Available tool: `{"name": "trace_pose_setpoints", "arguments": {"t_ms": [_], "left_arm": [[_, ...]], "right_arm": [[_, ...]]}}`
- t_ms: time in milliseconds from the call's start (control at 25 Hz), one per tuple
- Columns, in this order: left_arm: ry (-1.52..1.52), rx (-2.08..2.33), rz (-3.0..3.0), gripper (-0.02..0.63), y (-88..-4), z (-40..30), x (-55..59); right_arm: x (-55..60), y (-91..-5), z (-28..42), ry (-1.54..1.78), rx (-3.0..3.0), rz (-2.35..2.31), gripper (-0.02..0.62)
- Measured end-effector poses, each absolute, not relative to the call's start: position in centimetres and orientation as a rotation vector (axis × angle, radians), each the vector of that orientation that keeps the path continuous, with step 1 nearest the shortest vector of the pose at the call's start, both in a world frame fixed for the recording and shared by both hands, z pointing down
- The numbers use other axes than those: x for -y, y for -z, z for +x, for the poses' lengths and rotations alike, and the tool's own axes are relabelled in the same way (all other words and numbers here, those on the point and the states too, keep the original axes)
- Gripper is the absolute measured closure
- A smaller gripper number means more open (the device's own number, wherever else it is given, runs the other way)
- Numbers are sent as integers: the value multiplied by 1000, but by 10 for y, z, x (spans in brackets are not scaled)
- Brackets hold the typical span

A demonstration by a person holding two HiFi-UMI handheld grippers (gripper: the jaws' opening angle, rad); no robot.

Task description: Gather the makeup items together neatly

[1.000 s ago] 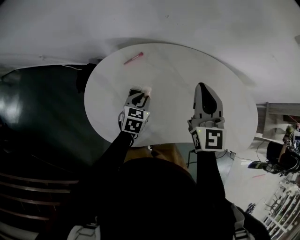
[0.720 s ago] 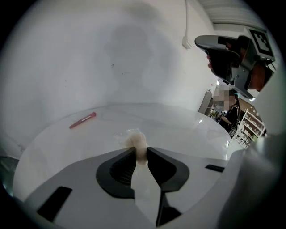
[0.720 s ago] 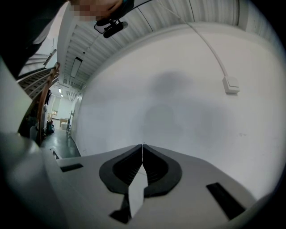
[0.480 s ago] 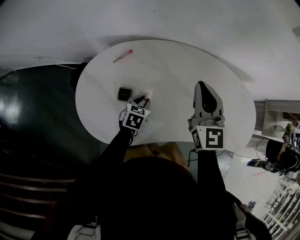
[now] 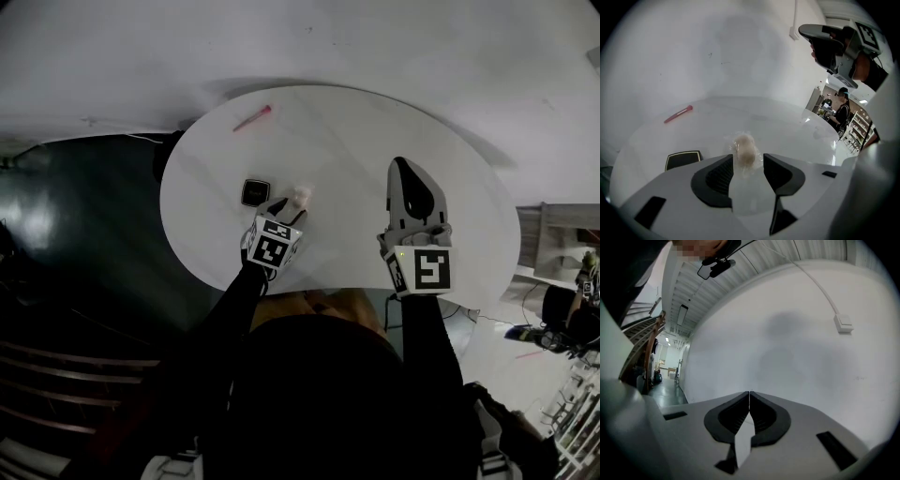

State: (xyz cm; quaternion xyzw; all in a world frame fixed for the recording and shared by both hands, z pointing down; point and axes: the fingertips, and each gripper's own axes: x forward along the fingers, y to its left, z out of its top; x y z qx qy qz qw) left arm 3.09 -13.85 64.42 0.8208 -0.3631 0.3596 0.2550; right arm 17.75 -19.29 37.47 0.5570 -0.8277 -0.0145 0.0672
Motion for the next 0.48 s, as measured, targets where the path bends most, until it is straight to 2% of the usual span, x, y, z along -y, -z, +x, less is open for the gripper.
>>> {"name": "trace_pose_setpoints", "arguments": {"t_ms": [480], "left_arm": [[-921, 1130, 2232, 393, -610, 3, 142]], "right_arm": [[202, -354, 158, 83, 2615, 1640, 568]]}}
